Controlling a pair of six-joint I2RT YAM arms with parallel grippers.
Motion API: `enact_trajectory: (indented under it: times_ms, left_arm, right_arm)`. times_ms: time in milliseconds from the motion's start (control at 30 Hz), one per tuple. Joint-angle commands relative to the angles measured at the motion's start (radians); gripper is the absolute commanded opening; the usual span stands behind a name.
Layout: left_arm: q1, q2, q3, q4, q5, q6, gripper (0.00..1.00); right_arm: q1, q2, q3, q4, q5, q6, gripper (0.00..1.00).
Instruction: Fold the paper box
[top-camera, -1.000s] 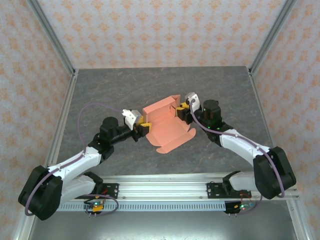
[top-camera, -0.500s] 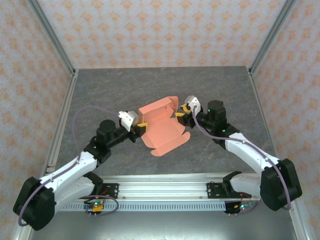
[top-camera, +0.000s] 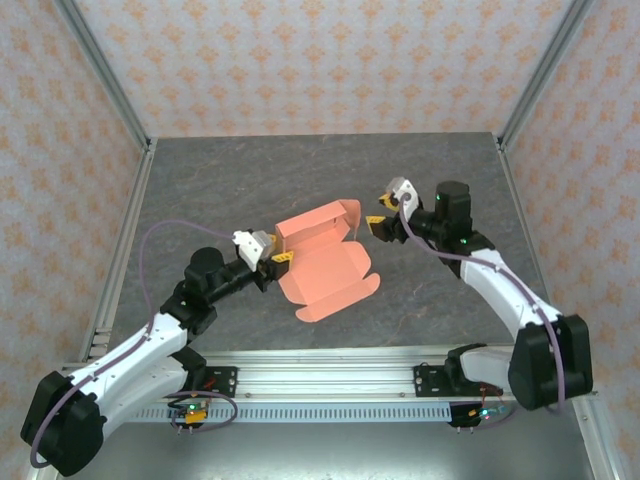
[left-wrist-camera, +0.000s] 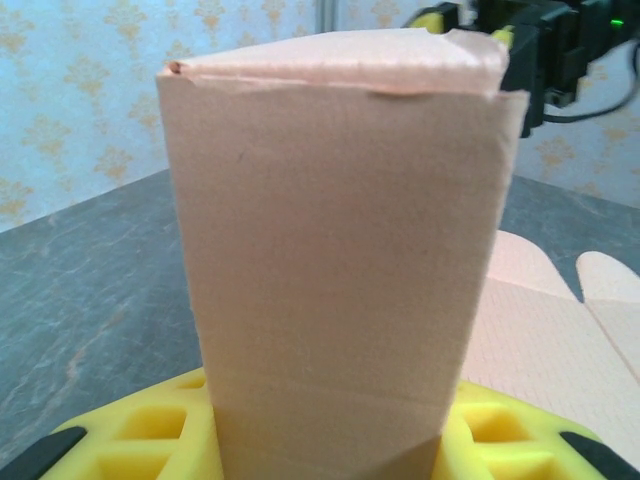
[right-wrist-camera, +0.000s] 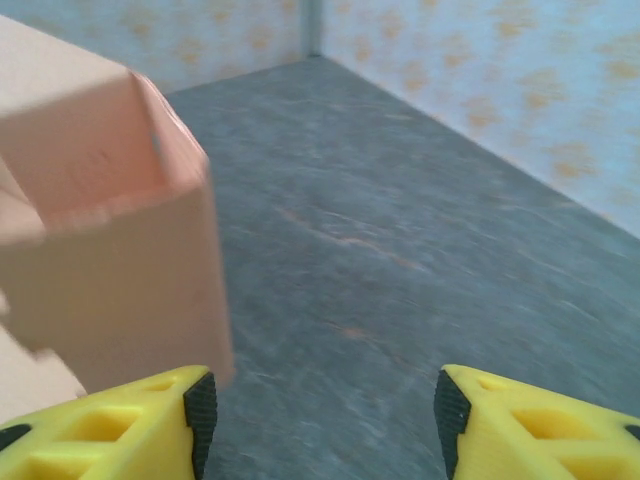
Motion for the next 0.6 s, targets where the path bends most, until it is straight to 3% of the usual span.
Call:
enact_trajectory:
  times_ms: [0,333,400,567]
  left_arm:
    - [-0.014,0.005,0.007,0.017,0.056,0.031,0.31]
    - [-0.018,0.032,0.017,0.010,0.040,0.030,0.31]
    - [-0.018,0.035,0.017,0.014,0.037,0.028,0.31]
    - [-0.018,0.043,0.017,0.019,0.021,0.015,0.31]
  right_arm:
    - [0.038,0.051,0.077,-0.178,-0.206,-0.157,0.62]
    - [0.114,0.074,0.140,-0.331,-0.212,-0.281,0.55]
    - [0.135,0.070,0.105,-0.220,-0.176,-0.207,0.47]
    - [0.176,0.032,-0.082,0.306,0.021,0.141,0.45]
